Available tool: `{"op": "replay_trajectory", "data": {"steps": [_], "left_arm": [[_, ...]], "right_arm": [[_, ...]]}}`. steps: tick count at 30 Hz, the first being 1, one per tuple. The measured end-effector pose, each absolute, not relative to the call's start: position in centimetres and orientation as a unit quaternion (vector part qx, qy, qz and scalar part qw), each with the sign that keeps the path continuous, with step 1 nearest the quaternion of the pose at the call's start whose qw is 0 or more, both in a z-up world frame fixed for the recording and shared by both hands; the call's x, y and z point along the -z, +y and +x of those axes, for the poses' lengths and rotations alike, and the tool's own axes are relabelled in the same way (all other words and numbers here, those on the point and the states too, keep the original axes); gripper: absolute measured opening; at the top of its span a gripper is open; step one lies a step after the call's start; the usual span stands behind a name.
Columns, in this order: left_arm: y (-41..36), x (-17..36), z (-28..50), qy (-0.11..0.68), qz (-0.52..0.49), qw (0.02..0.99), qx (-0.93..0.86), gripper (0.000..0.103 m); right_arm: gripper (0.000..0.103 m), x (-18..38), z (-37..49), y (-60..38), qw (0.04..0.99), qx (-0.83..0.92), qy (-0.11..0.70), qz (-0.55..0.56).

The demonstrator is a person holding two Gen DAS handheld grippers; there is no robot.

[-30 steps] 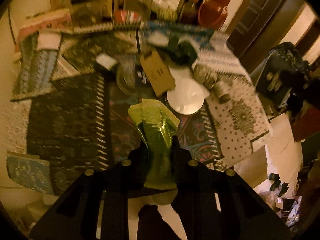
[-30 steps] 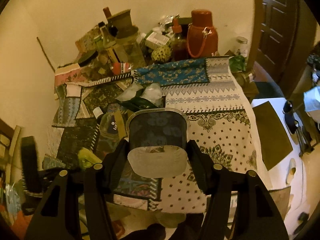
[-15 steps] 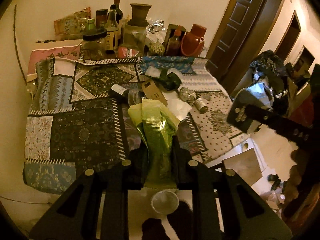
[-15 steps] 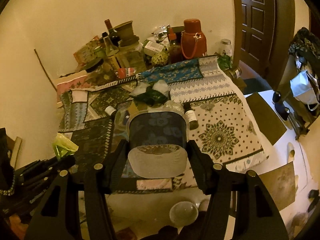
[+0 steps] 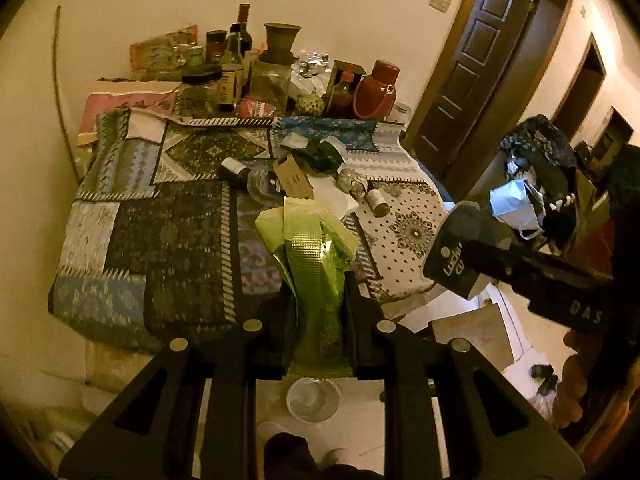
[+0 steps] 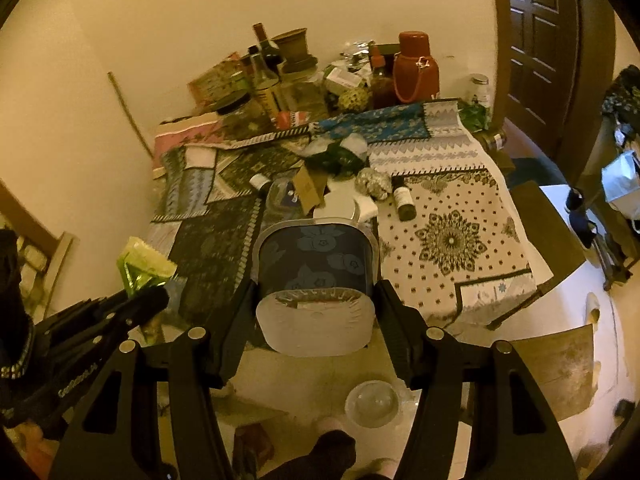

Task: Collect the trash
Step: 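Carry the green wrapper with the left gripper down toward the white bowl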

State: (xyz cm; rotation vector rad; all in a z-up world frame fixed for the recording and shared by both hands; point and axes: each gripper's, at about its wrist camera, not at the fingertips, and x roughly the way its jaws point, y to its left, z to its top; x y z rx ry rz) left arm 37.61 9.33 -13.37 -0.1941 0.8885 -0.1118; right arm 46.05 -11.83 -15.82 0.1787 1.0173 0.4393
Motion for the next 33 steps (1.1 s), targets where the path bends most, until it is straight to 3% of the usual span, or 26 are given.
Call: {"op": "replay_trajectory", "data": {"steps": [16, 33], "left_arm": [[2.6, 17.3, 27.2, 0.46, -0.141, 0.877, -0.005, 0.021], [4.9, 29.0, 27.0, 0.538, -0.133, 0.832, -0.001, 0.021]], "right_arm": [[0.056, 18.5, 39.1, -16.7, 0.823, -0.271, 0.498, 0.035], [0.056, 31.6, 37.2, -13.8, 0.761, -0.252, 0.597, 0.043]]}}
